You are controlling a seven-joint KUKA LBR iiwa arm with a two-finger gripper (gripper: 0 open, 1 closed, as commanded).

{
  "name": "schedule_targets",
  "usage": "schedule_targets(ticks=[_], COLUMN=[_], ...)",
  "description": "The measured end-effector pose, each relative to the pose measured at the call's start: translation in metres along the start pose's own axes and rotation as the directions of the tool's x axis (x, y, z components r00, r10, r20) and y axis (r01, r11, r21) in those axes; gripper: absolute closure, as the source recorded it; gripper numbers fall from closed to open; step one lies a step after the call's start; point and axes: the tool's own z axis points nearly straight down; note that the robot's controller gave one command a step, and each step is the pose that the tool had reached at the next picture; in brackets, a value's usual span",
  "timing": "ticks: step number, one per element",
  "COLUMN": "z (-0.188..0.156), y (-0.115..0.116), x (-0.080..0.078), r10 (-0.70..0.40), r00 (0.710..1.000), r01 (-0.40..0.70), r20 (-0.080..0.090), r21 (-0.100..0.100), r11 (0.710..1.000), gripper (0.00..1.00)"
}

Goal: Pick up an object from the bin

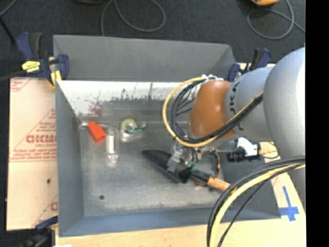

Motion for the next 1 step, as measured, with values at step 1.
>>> schedule_targets(ticks=[1], z=[-0.0074], y=[-0.0006], x=[0.0012], r10=[0.016], r00=[1.000], r01=[-0.016], r20=[-0.006], r21=[0.002], r11=[1.000], gripper=[1.00])
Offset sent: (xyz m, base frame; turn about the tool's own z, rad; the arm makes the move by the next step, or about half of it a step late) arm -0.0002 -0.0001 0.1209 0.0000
